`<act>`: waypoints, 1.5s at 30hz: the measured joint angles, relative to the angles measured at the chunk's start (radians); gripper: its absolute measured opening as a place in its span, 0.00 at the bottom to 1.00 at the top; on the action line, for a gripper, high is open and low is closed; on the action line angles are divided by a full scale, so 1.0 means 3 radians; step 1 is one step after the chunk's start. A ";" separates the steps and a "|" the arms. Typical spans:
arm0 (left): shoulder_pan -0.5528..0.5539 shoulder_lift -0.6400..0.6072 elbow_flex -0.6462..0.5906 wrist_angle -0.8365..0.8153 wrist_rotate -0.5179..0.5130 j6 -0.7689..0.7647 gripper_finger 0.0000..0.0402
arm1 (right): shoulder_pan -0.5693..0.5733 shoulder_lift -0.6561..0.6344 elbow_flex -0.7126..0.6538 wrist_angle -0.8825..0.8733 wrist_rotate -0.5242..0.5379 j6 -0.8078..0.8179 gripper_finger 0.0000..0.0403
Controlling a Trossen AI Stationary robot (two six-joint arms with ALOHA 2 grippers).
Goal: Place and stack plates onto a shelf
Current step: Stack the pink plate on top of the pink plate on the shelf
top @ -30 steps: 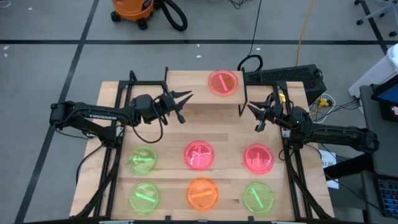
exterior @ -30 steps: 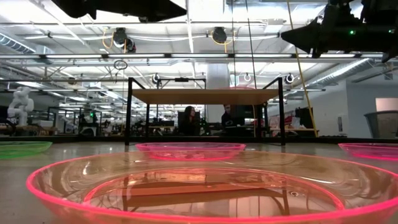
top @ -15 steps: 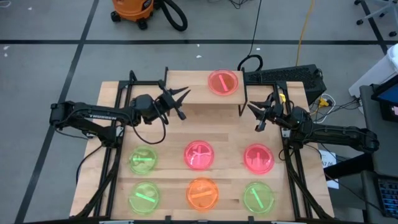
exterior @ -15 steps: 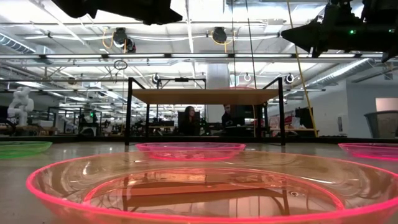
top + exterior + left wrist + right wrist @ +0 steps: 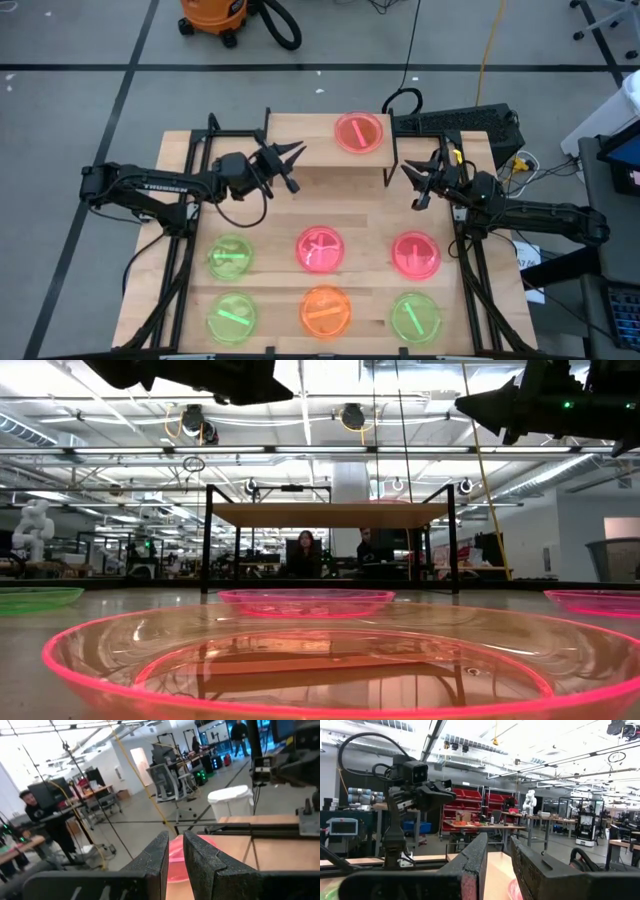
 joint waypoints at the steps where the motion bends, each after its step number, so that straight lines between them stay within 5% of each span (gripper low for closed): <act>1: 0.0000 0.0000 -0.0001 0.0000 0.0000 -0.0059 0.16 | 0.0000 0.0000 0.0000 0.0001 0.0000 0.0001 0.17; 16: -0.0176 0.0001 0.0000 -0.0186 0.0001 -0.0522 0.16 | 0.0010 0.0085 0.0025 -0.0086 -0.0190 0.0551 0.17; 24: -0.0381 0.0001 0.0000 -0.0156 0.0001 -0.0523 0.16 | 0.0196 0.0333 0.0634 -0.1474 -0.0163 0.0446 0.17; 34: -0.0503 0.0001 0.0005 -0.0010 -0.0097 -0.0598 0.16 | 0.0453 0.0682 0.1002 -0.1716 -0.0070 0.0431 0.17; 45: -0.0715 -0.0223 0.0005 -0.0027 -0.0361 -0.0443 0.16 | 0.0703 0.1176 0.1471 -0.2644 0.0349 0.0318 0.17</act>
